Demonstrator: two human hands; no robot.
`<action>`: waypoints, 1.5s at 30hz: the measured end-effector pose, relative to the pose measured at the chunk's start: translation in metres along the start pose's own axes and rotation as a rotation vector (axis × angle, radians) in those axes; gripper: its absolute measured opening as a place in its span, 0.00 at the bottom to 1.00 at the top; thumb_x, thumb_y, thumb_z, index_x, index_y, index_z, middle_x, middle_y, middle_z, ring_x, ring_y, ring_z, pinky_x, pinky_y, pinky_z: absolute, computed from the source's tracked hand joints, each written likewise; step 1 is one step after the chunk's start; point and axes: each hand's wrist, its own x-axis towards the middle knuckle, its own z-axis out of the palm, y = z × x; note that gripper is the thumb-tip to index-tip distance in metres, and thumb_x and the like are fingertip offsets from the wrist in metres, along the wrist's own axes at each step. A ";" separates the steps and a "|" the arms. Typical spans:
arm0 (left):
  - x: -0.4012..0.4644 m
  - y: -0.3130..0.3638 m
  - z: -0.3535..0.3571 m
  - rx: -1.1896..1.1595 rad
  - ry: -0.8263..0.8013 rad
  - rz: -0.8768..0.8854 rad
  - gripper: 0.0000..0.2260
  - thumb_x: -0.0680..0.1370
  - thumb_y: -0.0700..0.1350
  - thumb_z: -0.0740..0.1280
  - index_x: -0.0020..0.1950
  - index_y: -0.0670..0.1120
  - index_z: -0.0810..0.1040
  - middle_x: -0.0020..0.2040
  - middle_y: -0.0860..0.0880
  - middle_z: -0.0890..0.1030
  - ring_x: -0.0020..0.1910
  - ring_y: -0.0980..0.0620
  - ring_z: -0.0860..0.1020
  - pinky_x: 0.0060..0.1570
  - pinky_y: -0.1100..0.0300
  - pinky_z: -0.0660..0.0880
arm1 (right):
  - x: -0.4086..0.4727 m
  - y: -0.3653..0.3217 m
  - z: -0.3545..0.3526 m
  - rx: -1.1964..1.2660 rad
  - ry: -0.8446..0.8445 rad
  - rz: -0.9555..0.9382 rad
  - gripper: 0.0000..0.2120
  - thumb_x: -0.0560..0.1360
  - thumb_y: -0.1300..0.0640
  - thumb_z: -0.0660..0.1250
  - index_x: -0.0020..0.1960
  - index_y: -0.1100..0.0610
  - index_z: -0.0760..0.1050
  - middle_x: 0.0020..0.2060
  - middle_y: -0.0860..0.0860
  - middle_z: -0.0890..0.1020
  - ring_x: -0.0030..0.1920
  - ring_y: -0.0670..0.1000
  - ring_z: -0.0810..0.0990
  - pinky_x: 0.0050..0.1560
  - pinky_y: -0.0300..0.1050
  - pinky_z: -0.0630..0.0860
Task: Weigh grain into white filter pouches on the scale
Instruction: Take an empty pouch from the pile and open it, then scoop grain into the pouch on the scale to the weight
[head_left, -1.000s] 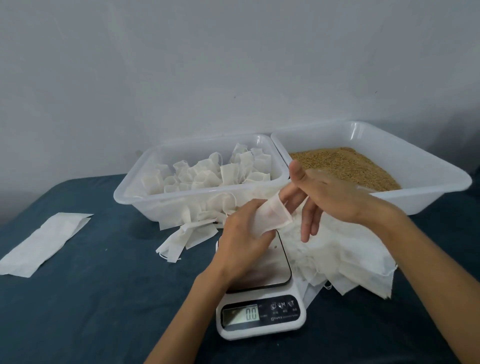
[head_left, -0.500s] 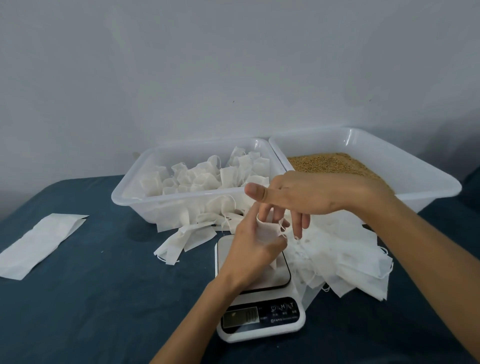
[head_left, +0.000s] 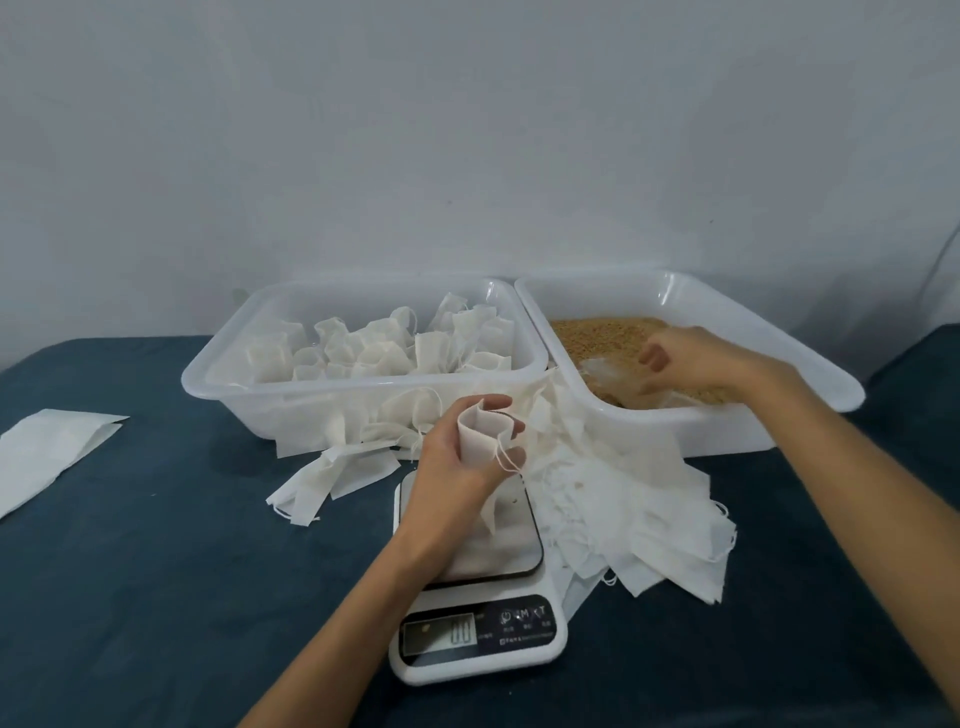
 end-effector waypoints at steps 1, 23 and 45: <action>0.000 0.000 0.001 0.007 -0.003 0.008 0.23 0.71 0.49 0.76 0.65 0.52 0.79 0.53 0.51 0.86 0.50 0.56 0.83 0.47 0.62 0.80 | 0.004 0.009 0.007 -0.037 -0.054 0.018 0.23 0.74 0.50 0.76 0.66 0.56 0.77 0.61 0.52 0.81 0.55 0.51 0.78 0.58 0.44 0.74; 0.002 -0.004 0.000 -0.013 0.007 0.003 0.25 0.71 0.43 0.72 0.68 0.51 0.76 0.53 0.48 0.86 0.52 0.54 0.83 0.45 0.64 0.78 | 0.025 0.076 0.012 -0.413 0.191 0.196 0.09 0.73 0.62 0.70 0.52 0.55 0.74 0.44 0.52 0.77 0.44 0.53 0.77 0.37 0.45 0.70; 0.003 -0.003 -0.002 -0.020 0.015 -0.001 0.25 0.71 0.42 0.72 0.68 0.52 0.77 0.53 0.47 0.85 0.54 0.50 0.83 0.47 0.62 0.79 | 0.029 0.061 0.012 -0.171 0.029 -0.164 0.08 0.76 0.62 0.72 0.54 0.56 0.83 0.50 0.48 0.81 0.55 0.51 0.79 0.56 0.45 0.76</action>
